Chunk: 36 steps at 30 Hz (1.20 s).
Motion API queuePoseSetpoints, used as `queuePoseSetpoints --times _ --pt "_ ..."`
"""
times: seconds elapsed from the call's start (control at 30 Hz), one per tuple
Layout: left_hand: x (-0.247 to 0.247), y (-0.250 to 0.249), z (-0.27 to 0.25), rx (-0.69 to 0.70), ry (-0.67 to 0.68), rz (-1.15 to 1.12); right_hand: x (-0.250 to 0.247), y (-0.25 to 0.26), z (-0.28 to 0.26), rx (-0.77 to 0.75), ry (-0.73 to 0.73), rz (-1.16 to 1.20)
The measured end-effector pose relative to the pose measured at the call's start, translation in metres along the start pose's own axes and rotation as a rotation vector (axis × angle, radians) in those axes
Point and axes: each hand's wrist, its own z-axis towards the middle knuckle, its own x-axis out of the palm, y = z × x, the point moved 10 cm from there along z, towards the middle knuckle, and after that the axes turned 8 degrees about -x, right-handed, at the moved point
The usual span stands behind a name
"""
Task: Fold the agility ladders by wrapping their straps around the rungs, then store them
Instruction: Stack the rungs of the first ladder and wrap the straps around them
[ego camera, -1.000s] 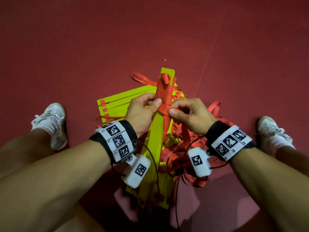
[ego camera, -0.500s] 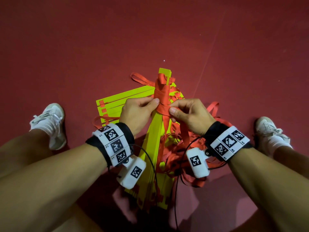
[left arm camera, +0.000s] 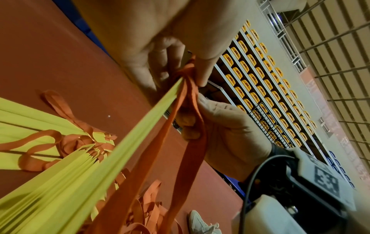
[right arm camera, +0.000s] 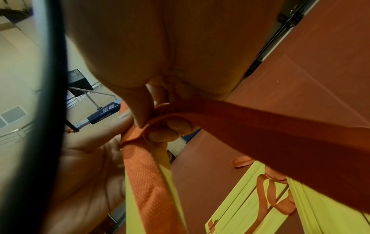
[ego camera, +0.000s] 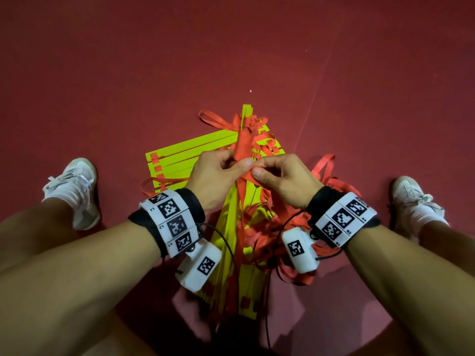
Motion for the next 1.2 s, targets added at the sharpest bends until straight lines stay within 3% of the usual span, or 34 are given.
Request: queuePoseSetpoints --times 0.37,0.6,0.73,0.9,1.03,1.2 --pt "-0.005 0.004 0.010 -0.008 -0.058 -0.042 0.006 0.008 0.003 -0.069 0.004 -0.259" --pt "-0.011 0.002 0.012 0.023 -0.115 0.014 -0.011 0.027 -0.003 -0.285 -0.204 -0.354" --pt "-0.009 0.008 0.013 0.020 -0.105 0.079 -0.007 0.027 -0.002 -0.255 -0.171 -0.362" --pt "-0.011 0.004 0.012 0.046 -0.127 0.145 0.006 0.011 0.000 -0.087 -0.048 -0.349" --pt "-0.009 -0.002 0.009 0.072 -0.128 0.151 0.013 0.000 -0.001 0.006 -0.010 -0.153" --pt "-0.009 -0.004 0.009 0.034 -0.128 0.099 0.010 -0.001 0.001 0.003 -0.034 -0.027"
